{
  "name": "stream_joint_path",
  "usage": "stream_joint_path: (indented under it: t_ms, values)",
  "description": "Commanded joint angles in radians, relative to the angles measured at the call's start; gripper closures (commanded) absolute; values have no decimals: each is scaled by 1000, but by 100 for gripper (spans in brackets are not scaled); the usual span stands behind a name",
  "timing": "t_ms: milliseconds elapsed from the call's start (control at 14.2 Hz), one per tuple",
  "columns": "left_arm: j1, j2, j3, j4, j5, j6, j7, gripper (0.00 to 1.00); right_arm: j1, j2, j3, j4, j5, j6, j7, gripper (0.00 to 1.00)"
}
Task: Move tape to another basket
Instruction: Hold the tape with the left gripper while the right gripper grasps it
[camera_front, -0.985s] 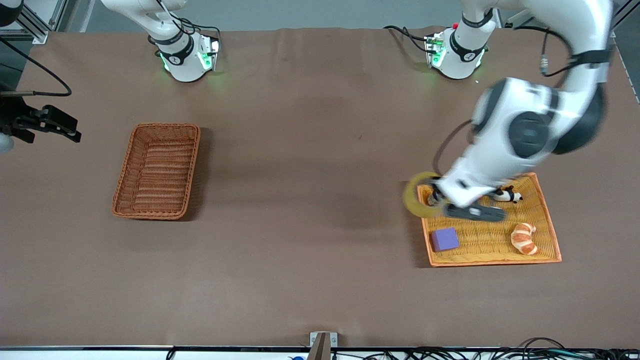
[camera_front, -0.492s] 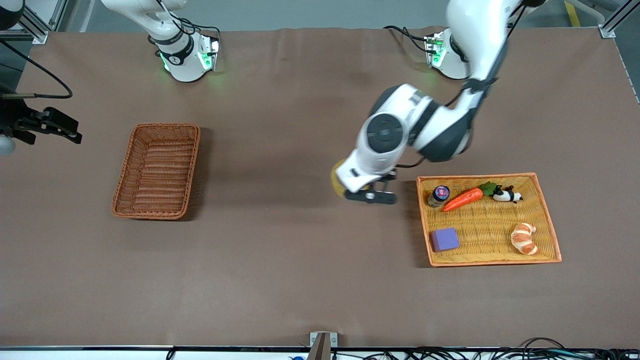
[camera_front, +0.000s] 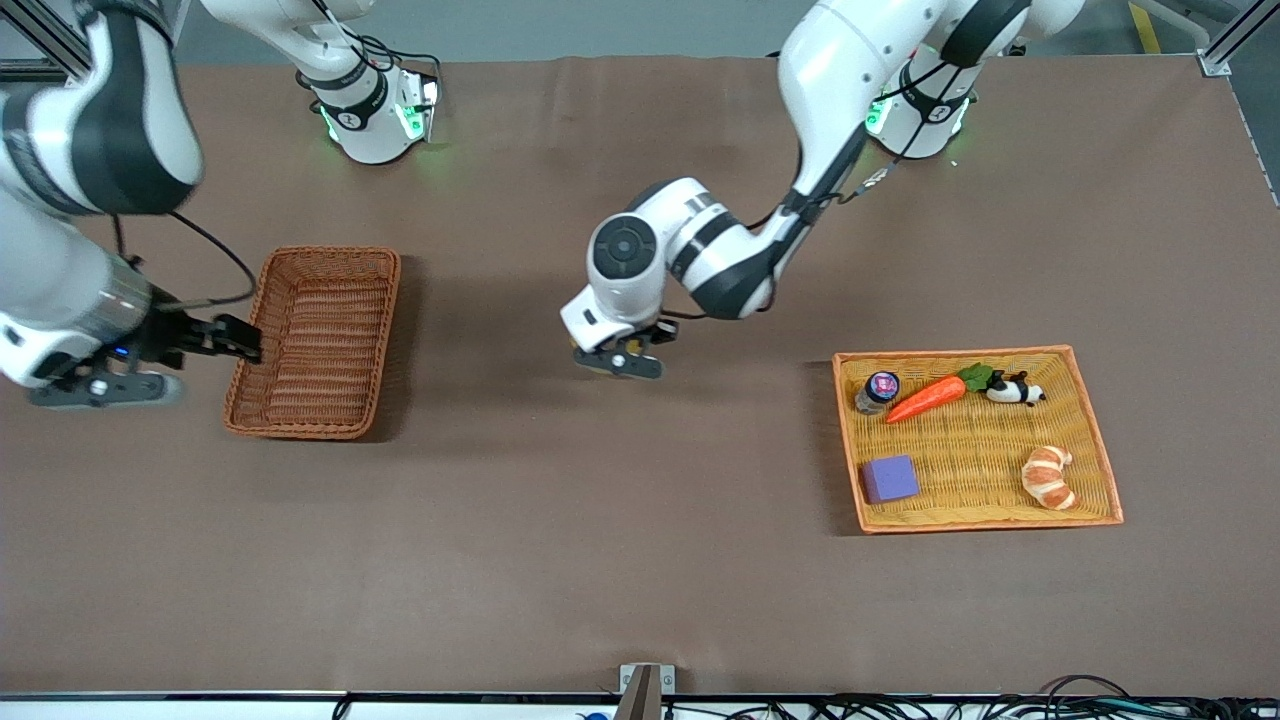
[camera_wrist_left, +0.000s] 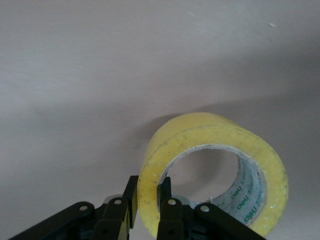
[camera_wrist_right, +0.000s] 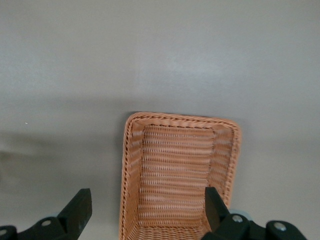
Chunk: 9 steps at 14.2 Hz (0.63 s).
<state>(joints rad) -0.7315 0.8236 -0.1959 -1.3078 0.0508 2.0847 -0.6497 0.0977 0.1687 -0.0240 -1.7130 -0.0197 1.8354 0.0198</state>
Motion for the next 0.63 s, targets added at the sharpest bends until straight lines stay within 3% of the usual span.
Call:
stream_joint_path:
  t_ms: [0,422,492,563]
  values:
    - [-6,118,0,164,-15,12,21,97,40,0,9,-34,0,39,71,0]
    - [-11,181,-10,189,-15,156,87,93,148,78,18,-36,-2,125,183,0]
    - [-11,184,-5,190,-14,172,88,89,152,89,27,-37,-2,140,202,0]
    - [-11,180,-1,190,-14,178,93,74,154,100,50,-40,-2,154,232,0]
